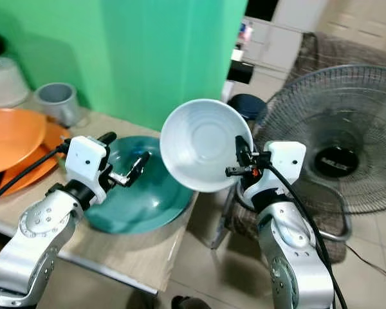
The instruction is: Setting the table
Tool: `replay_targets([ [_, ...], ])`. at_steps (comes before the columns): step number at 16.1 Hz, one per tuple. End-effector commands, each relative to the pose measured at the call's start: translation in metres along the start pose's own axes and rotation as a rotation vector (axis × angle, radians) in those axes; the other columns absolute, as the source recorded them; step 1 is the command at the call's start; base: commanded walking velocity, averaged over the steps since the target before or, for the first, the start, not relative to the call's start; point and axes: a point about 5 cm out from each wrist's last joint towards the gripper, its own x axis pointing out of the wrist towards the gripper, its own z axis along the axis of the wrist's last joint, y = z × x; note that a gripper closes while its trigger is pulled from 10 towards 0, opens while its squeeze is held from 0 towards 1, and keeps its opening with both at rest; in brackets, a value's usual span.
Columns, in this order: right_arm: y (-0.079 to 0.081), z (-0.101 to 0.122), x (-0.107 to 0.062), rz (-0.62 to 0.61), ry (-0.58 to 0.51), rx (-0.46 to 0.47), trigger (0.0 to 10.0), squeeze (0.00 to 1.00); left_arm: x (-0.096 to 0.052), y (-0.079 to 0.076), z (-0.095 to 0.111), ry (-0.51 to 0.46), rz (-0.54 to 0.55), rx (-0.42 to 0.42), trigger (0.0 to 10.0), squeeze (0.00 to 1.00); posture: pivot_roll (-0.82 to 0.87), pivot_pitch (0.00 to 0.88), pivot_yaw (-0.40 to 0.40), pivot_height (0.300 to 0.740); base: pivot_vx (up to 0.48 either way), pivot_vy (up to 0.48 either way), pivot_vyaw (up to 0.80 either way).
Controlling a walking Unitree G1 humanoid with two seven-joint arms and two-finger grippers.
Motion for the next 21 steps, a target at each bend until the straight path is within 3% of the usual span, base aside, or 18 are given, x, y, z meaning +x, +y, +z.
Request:
replay_targets([
  [1,-0.008,0.008,0.0,-0.042,-0.055,-0.016,10.0,0.0,0.001,0.003,0.002,-0.011,0.013,0.014,10.0,0.0,-0.01,0.005,-0.081,0.74,0.0,0.0,-0.8],
  [10,-0.009,0.005,0.003,-0.047,-0.05,0.018,10.0,0.0,-0.003,0.01,0.002,-0.009,0.063,-0.007,10.0,0.0,0.0,0.0,-0.1,0.74,0.0,0.0,-0.8],
  [14,-0.005,0.002,0.003,-0.008,-0.043,0.054,10.0,0.0,-0.003,0.009,0.003,-0.015,0.063,-0.007,10.0,0.0,0.0,0.0,-0.1,0.74,0.0,0.0,0.0],
  [21,-0.002,-0.003,0.003,-0.005,-0.013,0.03,10.0,0.0,-0.002,0.01,0.002,-0.009,0.056,-0.002,10.0,0.0,0.01,0.0,-0.098,0.74,0.0,0.0,0.0],
])
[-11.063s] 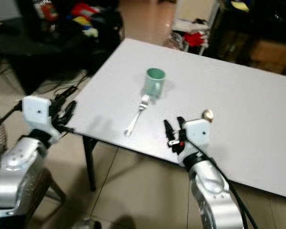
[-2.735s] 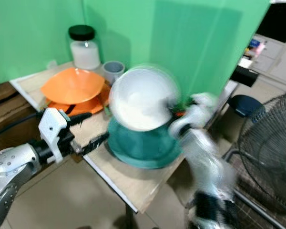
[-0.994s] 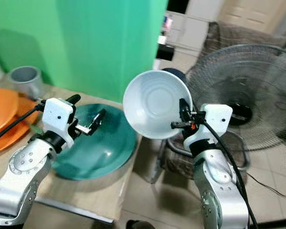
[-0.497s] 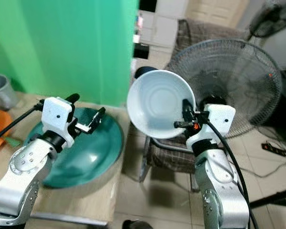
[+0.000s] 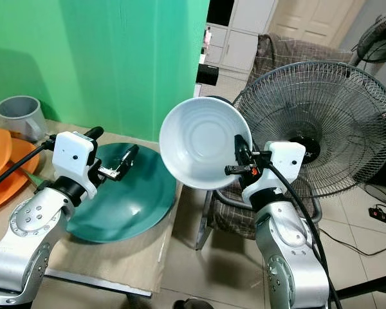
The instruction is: Setting the table
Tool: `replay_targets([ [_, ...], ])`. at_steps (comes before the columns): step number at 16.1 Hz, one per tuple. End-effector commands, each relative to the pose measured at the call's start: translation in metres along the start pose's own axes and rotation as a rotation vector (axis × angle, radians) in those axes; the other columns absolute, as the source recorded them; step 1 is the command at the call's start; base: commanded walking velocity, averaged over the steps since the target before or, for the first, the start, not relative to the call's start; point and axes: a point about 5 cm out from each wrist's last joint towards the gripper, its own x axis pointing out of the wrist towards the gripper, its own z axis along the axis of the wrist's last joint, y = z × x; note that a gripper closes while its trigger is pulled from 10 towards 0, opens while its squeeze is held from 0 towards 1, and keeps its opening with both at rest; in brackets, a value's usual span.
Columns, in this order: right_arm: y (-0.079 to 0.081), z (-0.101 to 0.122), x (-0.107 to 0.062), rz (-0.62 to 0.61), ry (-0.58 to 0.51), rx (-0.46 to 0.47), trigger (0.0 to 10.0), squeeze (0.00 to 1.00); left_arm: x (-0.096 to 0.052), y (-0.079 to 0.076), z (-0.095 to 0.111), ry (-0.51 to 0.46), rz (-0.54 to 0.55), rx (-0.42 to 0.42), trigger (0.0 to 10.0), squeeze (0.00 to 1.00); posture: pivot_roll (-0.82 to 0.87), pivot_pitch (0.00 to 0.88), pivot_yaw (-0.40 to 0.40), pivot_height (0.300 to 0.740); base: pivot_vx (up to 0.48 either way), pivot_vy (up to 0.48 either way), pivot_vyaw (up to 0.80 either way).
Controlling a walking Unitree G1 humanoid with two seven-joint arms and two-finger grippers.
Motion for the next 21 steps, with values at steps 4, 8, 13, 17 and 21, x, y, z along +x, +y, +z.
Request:
replay_targets([
  [4,-0.0013,0.0006,0.001,-0.005,-0.008,-0.014,10.0,0.0,0.001,-0.0024,0.0016,0.0,-0.02,0.011,10.0,0.0,0.01,0.0,-0.098,0.74,0.0,0.0,0.0],
  [8,-0.0008,0.0003,0.0009,-0.003,-0.007,-0.02,10.0,0.0,0.0009,-0.0033,0.0014,0.0,-0.028,0.014,10.0,0.0,0.01,0.0,-0.094,0.74,0.0,0.0,0.0],
  [13,-0.0006,-0.0003,0.0015,-0.001,-0.004,-0.021,10.0,0.0,0.0012,-0.0039,0.0011,0.001,-0.032,0.016,10.0,0.0,0.01,0.0,-0.096,0.74,-0.176,0.0,0.0],
  [17,-0.0003,-0.0009,0.0018,0.001,0.0,-0.021,10.0,0.0,0.0016,-0.0031,0.0012,0.002,-0.029,0.019,10.0,0.0,0.01,0.0,-0.096,0.74,-0.275,0.0,0.0],
  [21,-0.0004,-0.0008,0.0017,-0.003,0.0,-0.022,10.0,0.0,0.0024,-0.0037,0.0014,0.001,-0.032,0.019,10.0,0.0,0.01,0.0,-0.094,0.74,-0.188,0.0,0.0],
])
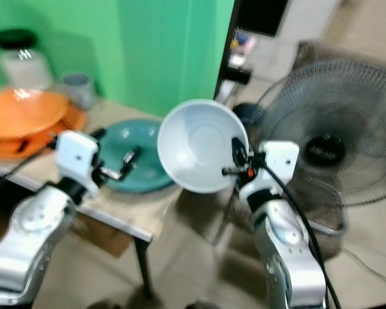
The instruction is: Setting the table
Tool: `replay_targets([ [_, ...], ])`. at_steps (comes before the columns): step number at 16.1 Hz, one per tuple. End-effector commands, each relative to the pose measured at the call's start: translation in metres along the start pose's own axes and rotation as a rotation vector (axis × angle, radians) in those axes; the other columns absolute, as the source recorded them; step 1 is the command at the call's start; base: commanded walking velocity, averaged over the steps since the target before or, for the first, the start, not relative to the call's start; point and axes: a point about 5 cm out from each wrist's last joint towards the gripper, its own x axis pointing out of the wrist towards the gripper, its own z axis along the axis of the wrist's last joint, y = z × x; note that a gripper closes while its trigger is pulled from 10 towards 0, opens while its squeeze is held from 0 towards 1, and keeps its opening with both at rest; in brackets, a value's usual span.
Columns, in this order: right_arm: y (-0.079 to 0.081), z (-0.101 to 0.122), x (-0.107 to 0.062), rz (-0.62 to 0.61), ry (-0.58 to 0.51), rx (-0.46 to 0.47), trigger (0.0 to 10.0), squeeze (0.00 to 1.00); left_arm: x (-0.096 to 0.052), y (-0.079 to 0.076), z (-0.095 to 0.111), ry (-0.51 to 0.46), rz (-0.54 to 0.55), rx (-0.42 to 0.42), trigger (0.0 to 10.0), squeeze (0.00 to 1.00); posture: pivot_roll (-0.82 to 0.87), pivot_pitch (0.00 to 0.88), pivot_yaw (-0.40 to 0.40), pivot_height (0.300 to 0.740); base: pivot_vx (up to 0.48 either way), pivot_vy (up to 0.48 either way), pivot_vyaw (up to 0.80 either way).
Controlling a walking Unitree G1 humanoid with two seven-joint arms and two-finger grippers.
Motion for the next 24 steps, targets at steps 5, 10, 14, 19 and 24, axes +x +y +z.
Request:
replay_targets([
  [5,-0.001,0.008,0.0,-0.006,-0.032,0.006,10.0,0.0,0.002,0.002,0.001,0.004,0.01,0.01,10.0,0.0,0.0,0.0,-0.095,0.74,0.0,0.0,0.0],
  [10,-0.004,0.011,0.002,-0.03,-0.047,0.014,10.0,0.0,0.008,0.014,0.003,0.002,0.136,-0.049,10.0,0.0,0.0,0.0,-0.093,0.74,0.0,0.0,-0.73],
  [14,-0.007,0.01,0.002,-0.057,-0.044,0.016,10.0,0.0,0.009,0.016,-0.002,0.035,0.14,-0.049,10.0,0.0,0.0,0.0,-0.069,0.74,0.0,0.0,-0.8],
  [19,-0.008,0.0,-0.005,-0.145,-0.042,0.052,10.0,0.0,0.018,0.019,0.005,0.034,0.055,-0.012,10.0,0.0,0.02,0.0,0.041,0.74,0.0,0.0,-0.8],
  [24,-0.004,-0.006,-0.012,-0.202,-0.057,0.046,10.0,0.0,0.025,0.025,0.009,0.033,-0.001,0.001,10.0,0.0,0.03,0.0,0.116,0.74,0.0,0.0,-0.8],
])
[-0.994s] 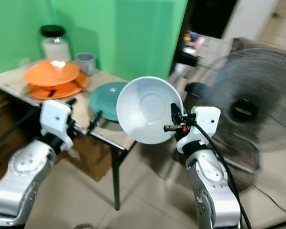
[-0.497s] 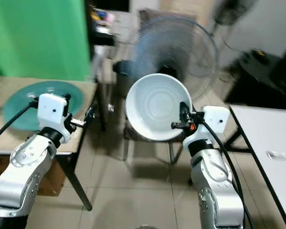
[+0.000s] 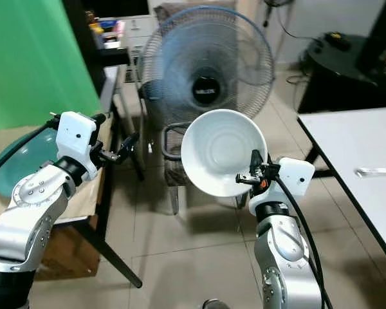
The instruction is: Setting the table
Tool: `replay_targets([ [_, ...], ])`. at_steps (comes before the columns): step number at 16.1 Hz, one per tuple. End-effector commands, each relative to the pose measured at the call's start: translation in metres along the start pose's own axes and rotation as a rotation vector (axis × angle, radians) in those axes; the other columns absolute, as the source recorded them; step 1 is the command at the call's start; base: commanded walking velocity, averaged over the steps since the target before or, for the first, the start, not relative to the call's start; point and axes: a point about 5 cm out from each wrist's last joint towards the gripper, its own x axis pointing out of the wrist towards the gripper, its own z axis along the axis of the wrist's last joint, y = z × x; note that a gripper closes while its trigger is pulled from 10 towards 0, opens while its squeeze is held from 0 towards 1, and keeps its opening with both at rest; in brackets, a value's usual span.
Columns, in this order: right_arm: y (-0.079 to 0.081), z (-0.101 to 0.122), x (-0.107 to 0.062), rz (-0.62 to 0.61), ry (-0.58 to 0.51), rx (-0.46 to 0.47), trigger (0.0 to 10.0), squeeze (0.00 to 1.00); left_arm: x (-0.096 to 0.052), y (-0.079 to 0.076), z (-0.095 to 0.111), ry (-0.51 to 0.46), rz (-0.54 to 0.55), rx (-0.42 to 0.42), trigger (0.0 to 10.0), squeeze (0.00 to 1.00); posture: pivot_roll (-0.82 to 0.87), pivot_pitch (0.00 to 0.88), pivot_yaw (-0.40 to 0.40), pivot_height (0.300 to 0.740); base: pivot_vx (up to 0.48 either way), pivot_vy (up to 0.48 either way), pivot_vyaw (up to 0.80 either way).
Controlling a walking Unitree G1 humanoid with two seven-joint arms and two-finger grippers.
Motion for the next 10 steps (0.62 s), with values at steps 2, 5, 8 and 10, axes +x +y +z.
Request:
replay_targets([
  [2,0.003,0.007,0.0,0.014,-0.048,-0.012,10.0,0.0,0.004,0.0,-0.002,0.008,0.001,-0.018,10.0,0.0,0.01,0.0,0.097,0.74,0.0,0.0,-0.8],
  [5,-0.002,0.009,0.003,0.03,-0.037,-0.032,10.0,0.0,0.0,-0.004,-0.01,0.022,0.039,-0.064,10.0,0.0,0.0,0.0,0.038,0.74,0.0,0.0,-0.8],
  [8,-0.005,0.009,0.008,0.039,-0.023,-0.039,10.0,0.0,-0.005,-0.002,-0.017,0.035,0.073,-0.083,10.0,0.0,-0.01,0.0,0.008,0.74,0.0,0.0,-0.8],
  [10,-0.006,0.012,0.007,0.041,-0.024,-0.047,10.0,0.0,-0.003,-0.002,-0.017,0.034,0.092,-0.091,10.0,0.0,-0.02,0.0,0.004,0.74,0.0,0.0,-0.8],
])
